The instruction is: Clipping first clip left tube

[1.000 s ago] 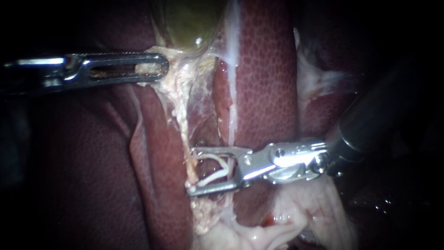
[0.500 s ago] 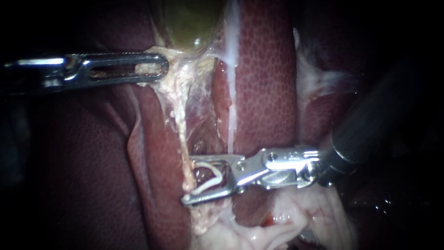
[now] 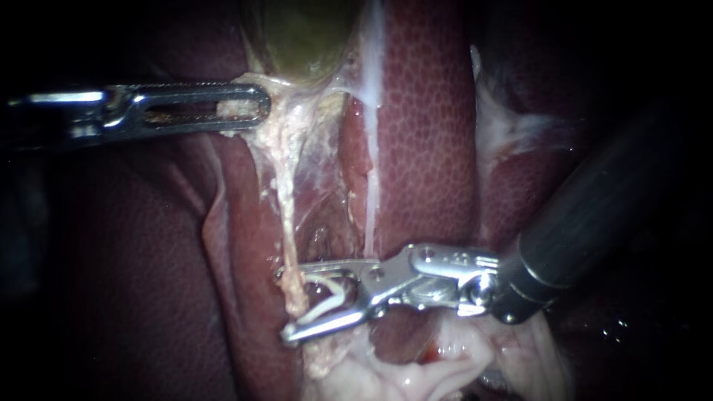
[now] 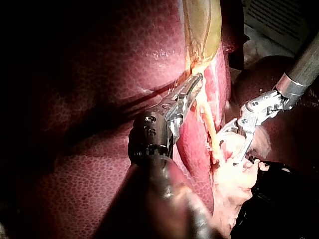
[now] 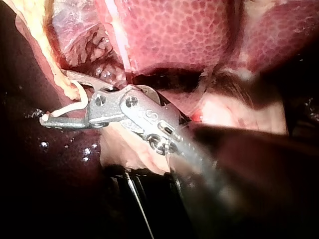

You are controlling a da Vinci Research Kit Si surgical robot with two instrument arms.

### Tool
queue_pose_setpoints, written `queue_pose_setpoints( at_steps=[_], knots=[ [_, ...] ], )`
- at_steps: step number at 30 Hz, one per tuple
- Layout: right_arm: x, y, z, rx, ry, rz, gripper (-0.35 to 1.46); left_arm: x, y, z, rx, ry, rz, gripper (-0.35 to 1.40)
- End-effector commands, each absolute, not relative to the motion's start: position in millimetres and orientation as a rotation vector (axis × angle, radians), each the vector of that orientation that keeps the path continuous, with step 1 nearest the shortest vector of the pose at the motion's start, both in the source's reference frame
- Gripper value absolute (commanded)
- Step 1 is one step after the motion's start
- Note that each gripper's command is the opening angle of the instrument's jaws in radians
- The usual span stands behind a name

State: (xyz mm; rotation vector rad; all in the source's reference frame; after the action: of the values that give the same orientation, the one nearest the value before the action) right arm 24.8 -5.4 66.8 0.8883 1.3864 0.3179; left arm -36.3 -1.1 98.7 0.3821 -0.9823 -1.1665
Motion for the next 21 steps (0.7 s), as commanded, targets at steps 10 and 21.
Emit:
queue_pose_setpoints(
  at_steps=[10,21],
  knots=[
    [26.3,-4.8,66.8,0.933,1.444,0.361,0.60,-36.3,-1.1,98.6,0.382,-0.982,-1.167,-0.35],
    [25.1,-4.7,67.0,1.004,1.373,0.347,-0.25,-36.3,-1.1,98.6,0.382,-0.982,-1.167,-0.35]
  ],
)
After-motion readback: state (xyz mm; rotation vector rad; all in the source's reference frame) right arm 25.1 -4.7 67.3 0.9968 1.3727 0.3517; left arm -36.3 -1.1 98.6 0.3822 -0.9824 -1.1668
